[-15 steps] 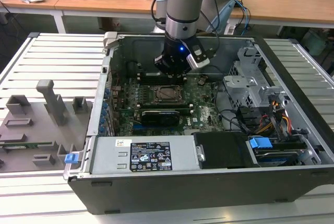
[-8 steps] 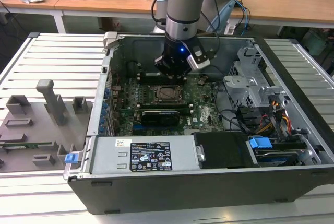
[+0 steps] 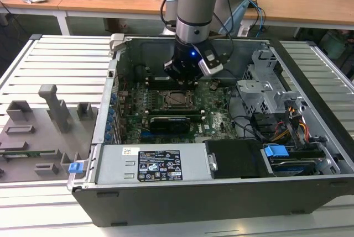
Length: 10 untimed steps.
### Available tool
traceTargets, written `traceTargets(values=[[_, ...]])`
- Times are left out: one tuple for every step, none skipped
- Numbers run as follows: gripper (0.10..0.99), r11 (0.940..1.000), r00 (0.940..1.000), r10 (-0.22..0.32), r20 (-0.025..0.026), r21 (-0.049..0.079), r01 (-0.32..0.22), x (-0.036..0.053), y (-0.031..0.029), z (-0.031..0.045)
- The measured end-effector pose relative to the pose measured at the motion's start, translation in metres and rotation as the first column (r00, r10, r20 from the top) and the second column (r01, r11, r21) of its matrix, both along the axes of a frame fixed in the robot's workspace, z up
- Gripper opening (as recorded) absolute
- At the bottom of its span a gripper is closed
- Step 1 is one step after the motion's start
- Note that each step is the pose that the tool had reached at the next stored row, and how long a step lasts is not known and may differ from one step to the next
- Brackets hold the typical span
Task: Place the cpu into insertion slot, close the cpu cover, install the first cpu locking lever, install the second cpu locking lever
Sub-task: 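Install the second cpu locking lever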
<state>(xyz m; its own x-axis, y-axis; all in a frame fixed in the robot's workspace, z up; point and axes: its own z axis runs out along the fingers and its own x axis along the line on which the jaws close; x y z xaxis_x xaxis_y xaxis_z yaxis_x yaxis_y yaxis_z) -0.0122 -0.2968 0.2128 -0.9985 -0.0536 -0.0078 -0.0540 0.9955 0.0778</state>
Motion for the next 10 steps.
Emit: traceTargets(values=[[0.106, 1.0, 1.0, 0.0, -0.0001, 0.0, 0.0, 0.0, -0.0009, 0.0001], [0.106, 1.0, 1.0, 0.0, 0.0, 0.0, 0.0, 0.0, -0.0019, 0.0], [0.106, 1.0, 1.0, 0.0, -0.0001, 0.0, 0.0, 0.0, -0.0029, 0.0], [0.106, 1.0, 1.0, 0.0, 0.0, 0.0, 0.0, 0.0, -0.0034, 0.0], [0.106, 1.0, 1.0, 0.0, -0.0001, 0.0, 0.0, 0.0, -0.0042, 0.0], [0.106, 1.0, 1.0, 0.0, -0.0001, 0.0, 0.0, 0.0, -0.0056, 0.0], [0.106, 1.0, 1.0, 0.0, 0.0, 0.0, 0.0, 0.0, -0.0072, 0.0], [0.106, 1.0, 1.0, 0.0, 0.0, 0.0, 0.0, 0.0, -0.0081, 0.0], [0.106, 1.0, 1.0, 0.0, 0.0, 0.0, 0.0, 0.0, -0.0083, 0.0], [0.106, 1.0, 1.0, 0.0, 0.0, 0.0, 0.0, 0.0, -0.0085, 0.0]])
